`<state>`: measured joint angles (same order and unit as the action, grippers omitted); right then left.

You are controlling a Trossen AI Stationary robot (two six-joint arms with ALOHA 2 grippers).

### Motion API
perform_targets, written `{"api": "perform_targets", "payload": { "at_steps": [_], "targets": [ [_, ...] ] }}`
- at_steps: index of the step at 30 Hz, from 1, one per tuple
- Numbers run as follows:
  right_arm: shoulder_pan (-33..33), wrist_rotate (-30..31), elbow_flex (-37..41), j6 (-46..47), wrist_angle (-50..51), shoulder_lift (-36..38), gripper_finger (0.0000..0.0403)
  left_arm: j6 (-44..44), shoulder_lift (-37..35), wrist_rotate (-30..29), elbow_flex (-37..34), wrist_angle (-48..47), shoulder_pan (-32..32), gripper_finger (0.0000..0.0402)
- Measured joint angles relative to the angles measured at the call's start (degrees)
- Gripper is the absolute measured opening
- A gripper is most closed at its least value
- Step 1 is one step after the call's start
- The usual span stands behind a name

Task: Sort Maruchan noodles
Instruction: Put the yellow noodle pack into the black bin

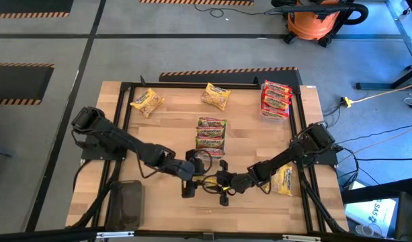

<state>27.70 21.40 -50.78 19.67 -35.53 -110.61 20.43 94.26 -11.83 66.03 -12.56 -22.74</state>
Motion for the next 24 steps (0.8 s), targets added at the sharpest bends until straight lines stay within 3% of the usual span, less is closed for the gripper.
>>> {"api": "perform_targets", "payload": {
  "at_steps": [8, 19, 24],
  "targets": [
    [0.0, 0.6, 0.0, 0.0, 1.0, 0.0, 0.0106, 0.9, 0.0, 5.5, -1.0, 0.3, 2.0, 0.0238],
    [-0.1, 1.0, 0.0, 0.8, 0.7, 0.0, 0.0106, 3.1, 5.7, 8.9, -1.0, 0.6, 3.5, 0.0237],
    [-0.1, 0.2, 0.0, 1.1, 0.5, 0.0, 0.0106, 3.2, 5.7, 10.1, -1.0, 0.2, 3.5, 0.0202]
  ]
}}
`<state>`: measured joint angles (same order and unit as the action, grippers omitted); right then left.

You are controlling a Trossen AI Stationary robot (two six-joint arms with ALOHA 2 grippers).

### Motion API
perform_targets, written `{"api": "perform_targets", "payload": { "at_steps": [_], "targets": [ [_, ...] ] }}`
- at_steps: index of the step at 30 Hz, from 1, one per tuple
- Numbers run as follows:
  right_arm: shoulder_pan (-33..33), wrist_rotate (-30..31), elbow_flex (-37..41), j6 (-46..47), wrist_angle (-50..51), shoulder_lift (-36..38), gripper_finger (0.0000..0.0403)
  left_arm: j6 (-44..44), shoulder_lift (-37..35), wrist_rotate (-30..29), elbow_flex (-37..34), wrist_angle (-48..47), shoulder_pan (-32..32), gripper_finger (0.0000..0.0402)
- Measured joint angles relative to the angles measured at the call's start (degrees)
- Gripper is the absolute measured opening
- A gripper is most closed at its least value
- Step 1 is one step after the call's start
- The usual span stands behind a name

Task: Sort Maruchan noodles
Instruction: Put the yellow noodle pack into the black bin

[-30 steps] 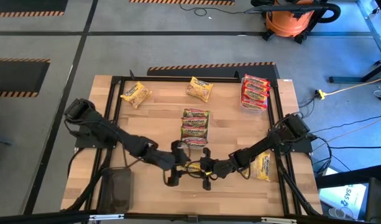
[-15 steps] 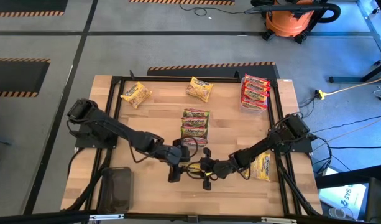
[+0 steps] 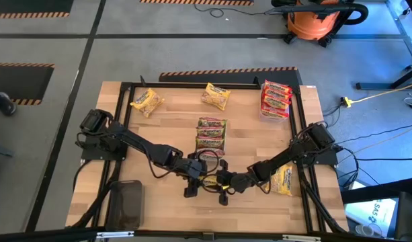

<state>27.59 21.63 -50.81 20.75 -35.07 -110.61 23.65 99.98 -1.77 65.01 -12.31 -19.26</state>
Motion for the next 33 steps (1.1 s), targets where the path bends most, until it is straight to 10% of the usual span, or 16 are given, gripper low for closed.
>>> {"api": "perform_targets", "payload": {
  "at_steps": [8, 19, 33],
  "targets": [
    [0.1, -0.3, 0.0, 0.0, -0.9, 0.2, 0.0141, -0.6, -0.2, 0.1, 0.0, -0.8, -0.3, 0.0123],
    [1.2, -7.6, -0.1, -6.0, 1.6, 7.6, 0.0229, 3.7, -10.6, -4.2, 0.0, -14.0, -6.1, 0.0121],
    [1.7, -6.6, -0.1, -7.5, 0.8, 7.5, 0.0237, 37.3, -27.9, -12.2, 0.0, -47.0, -25.4, 0.0123]
  ]
}}
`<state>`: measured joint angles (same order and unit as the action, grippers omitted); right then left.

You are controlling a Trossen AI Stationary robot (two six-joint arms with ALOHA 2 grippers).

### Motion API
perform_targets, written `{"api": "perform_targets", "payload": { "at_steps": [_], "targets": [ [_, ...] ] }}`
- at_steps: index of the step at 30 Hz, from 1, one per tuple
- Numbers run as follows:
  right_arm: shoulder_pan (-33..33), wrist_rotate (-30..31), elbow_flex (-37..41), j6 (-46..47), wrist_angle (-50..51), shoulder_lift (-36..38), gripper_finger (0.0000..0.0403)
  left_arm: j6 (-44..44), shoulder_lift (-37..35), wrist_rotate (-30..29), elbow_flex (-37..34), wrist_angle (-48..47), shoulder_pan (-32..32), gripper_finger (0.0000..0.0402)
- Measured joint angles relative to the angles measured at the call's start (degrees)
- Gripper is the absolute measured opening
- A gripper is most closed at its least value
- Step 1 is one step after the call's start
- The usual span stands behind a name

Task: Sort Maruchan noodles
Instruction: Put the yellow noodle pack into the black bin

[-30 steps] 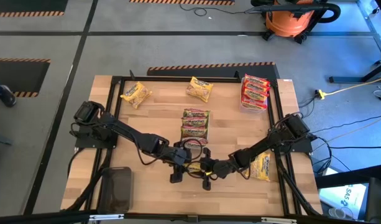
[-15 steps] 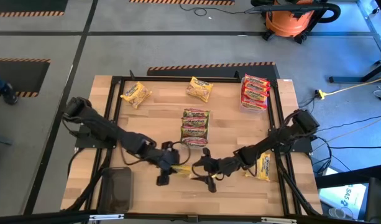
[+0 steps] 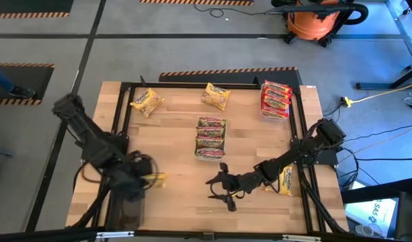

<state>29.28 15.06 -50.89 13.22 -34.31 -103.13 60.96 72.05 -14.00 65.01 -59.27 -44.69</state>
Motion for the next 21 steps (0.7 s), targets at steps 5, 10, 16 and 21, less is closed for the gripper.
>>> {"api": "perform_targets", "payload": {
  "at_steps": [5, 10, 16, 21],
  "targets": [
    [0.0, 2.7, 0.0, -0.1, -0.1, -0.1, 0.0237, 14.7, -1.9, 0.3, 0.0, -9.7, -9.6, 0.0123],
    [0.0, 4.2, 0.0, -0.1, -0.3, -0.1, 0.0237, 24.6, -1.6, 3.3, 0.0, -12.9, -17.2, 0.0123],
    [0.0, 6.0, 0.0, -0.1, -1.0, -0.1, 0.0237, 32.2, -1.5, 0.4, -0.2, -13.9, -23.8, 0.0124],
    [-0.2, 6.4, 0.0, -0.1, -2.1, -0.1, 0.0237, 33.9, -0.8, -3.3, -3.5, -12.2, -26.8, 0.0124]
  ]
}}
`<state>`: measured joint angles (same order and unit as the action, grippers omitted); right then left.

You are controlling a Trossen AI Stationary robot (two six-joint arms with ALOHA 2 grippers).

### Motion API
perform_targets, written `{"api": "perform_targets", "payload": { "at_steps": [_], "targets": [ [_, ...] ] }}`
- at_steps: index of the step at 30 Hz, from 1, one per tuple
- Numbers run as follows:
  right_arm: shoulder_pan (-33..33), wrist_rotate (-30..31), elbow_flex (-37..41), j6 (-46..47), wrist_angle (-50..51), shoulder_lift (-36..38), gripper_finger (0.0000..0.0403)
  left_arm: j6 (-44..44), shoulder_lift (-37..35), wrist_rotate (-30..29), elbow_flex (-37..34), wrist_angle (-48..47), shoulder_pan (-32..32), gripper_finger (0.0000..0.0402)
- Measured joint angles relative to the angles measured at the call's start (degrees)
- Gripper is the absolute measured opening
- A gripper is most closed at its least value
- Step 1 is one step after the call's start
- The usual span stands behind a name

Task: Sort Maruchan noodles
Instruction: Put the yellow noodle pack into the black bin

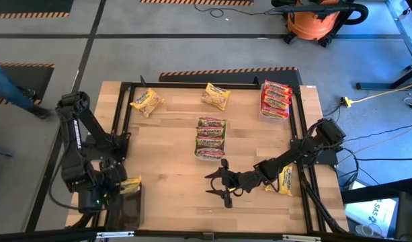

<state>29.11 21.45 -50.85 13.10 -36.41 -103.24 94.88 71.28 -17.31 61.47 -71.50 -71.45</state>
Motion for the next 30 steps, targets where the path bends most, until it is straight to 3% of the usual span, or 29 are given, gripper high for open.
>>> {"api": "perform_targets", "payload": {
  "at_steps": [13, 24, 30],
  "targets": [
    [-0.4, -0.2, 0.0, 0.4, 0.0, 0.0, 0.0237, -2.3, 0.1, -8.1, -17.3, 16.5, -0.3, 0.0124],
    [-0.4, 0.0, 0.0, 1.6, -0.1, 0.0, 0.0237, -7.6, 0.1, -16.6, -21.8, 18.8, -0.3, 0.0126],
    [-0.4, -0.7, 0.0, 2.1, -0.1, 0.0, 0.0237, -8.5, 0.1, -18.2, -23.5, 18.6, -0.3, 0.0153]
  ]
}}
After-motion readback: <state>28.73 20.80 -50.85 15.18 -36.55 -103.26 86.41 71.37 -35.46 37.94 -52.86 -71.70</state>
